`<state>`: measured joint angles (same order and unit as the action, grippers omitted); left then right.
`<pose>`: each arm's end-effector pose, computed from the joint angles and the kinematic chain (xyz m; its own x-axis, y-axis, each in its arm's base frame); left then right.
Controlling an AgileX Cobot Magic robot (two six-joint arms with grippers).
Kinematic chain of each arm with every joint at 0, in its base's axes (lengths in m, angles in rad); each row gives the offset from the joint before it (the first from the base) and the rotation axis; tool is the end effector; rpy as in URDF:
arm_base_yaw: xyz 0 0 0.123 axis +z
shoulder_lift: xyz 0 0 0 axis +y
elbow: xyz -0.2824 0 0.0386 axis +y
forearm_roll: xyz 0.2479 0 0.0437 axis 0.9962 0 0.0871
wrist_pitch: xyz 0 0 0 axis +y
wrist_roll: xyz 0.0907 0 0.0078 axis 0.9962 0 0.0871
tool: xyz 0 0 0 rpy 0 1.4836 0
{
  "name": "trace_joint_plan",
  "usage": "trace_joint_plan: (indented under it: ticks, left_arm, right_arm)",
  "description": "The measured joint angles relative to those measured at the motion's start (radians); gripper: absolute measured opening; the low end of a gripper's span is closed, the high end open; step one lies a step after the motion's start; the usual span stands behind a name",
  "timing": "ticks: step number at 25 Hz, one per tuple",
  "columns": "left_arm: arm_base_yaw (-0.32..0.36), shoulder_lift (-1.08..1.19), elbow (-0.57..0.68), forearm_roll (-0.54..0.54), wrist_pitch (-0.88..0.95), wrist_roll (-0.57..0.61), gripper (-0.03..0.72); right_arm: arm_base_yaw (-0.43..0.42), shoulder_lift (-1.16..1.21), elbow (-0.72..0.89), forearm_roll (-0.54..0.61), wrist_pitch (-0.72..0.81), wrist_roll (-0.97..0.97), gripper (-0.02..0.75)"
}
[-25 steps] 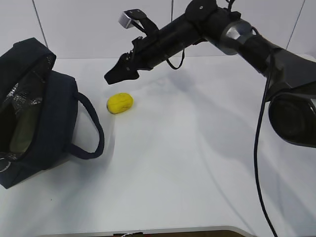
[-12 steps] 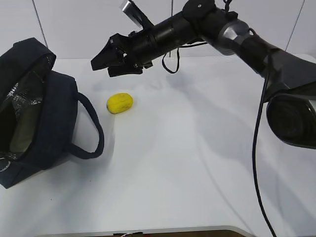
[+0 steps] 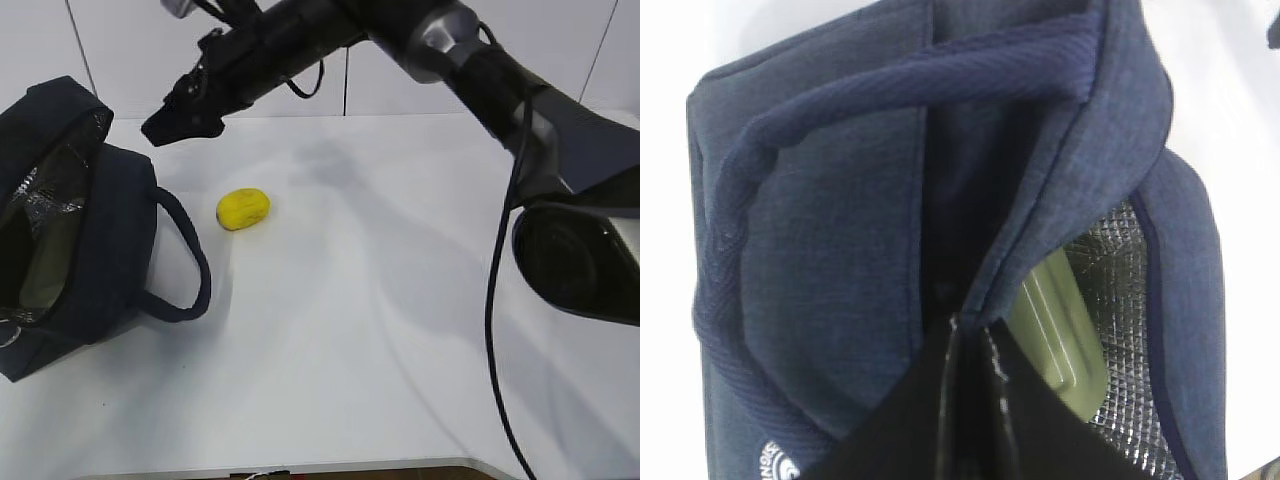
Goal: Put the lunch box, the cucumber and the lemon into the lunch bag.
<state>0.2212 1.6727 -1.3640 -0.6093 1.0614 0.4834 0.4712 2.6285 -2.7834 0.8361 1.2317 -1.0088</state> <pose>0.3470 0.0314 0.2930 -0.8981 -0.0646 -0.4351 0.1297 0.9063 -0.4022 0.4578 0.3048 0.2607 -0.0774 -0.5285 -0.8454 -0.9914 0.1302 0.0094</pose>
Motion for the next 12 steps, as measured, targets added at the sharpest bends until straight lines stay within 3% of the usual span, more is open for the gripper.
trace_joint_plan:
  ticks: [3, 7, 12]
  left_arm:
    - [0.0, 0.0, 0.0, 0.0, -0.002, 0.004, -0.012]
    - [0.0, 0.0, 0.0, 0.0, -0.004, 0.012, -0.012]
    - [0.0, 0.0, 0.0, 0.0, -0.009, 0.033, -0.012]
  right_arm:
    - [0.066, -0.009, -0.035, -0.154, 0.006, -0.119, 0.533]
    - [0.135, -0.009, -0.043, -0.395, 0.021, -0.06, 0.533]
    - [0.145, -0.03, -0.043, -0.536, 0.022, -0.027, 0.533]
